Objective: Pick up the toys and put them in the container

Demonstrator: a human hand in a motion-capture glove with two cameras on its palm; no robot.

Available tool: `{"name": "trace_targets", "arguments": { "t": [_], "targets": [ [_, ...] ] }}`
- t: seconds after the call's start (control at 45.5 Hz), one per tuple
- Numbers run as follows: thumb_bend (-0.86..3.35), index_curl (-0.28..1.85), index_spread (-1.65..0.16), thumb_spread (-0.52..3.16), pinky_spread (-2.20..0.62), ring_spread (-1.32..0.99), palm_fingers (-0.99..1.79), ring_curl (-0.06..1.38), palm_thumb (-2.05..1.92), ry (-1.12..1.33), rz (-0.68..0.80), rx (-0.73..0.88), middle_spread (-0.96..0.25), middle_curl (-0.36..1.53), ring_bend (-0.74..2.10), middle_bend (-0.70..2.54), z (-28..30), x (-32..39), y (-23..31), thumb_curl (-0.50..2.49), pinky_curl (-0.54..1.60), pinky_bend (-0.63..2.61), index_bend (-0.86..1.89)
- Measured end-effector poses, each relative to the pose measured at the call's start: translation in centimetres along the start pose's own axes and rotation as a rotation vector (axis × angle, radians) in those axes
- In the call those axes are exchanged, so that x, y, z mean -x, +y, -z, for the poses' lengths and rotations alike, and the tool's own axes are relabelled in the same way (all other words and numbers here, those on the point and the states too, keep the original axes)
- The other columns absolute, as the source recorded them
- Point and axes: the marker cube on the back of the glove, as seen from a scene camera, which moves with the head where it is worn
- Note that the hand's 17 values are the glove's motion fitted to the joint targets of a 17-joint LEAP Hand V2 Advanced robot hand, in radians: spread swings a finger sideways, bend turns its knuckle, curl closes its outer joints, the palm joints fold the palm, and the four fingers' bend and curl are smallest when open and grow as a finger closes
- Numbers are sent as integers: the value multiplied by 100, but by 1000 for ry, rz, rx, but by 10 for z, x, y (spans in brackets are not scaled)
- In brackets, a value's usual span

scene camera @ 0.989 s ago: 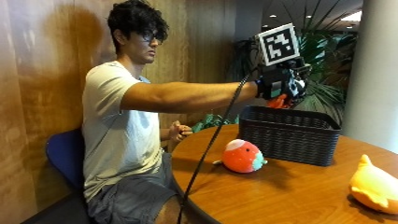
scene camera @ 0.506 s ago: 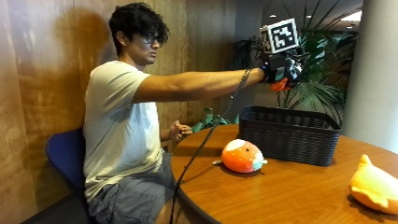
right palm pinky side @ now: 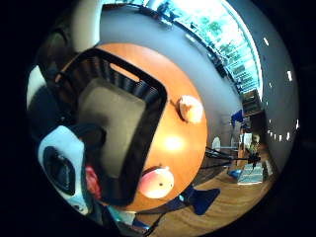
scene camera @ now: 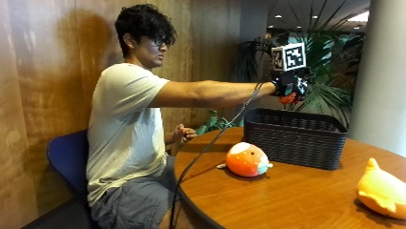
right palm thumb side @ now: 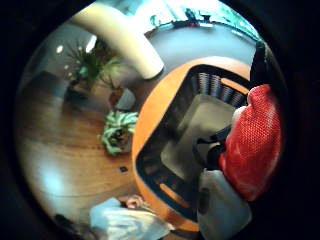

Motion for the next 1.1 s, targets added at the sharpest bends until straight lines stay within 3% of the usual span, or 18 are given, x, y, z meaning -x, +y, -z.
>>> {"name": "trace_targets", "arguments": {
  "t": [0.528,0.638,0.726,0.748,0.88,1.099],
  "targets": [
    [12,139,-50,51,-44,-43,65,60,51,-4,-47,85,-31,81,121,80,0,7,6,135,54,129,66],
    [9,133,-48,68,-42,-34,21,57,45,48,-37,147,-25,74,106,56,-3,2,11,129,55,140,41],
    [3,124,-48,83,-34,-24,-8,52,35,70,-47,152,-19,68,86,43,-5,5,10,121,54,140,39],
    [-2,120,-48,87,-28,-20,-28,49,29,67,-48,150,-16,64,76,32,-5,6,9,116,54,141,35],
    [-5,106,-47,103,-14,-9,-27,38,17,63,-42,154,-8,55,53,14,-3,9,9,99,48,135,22],
    [-3,90,-45,116,-3,-1,-16,32,10,37,-24,158,-3,44,38,11,2,5,17,78,41,122,17]
  ]
}}
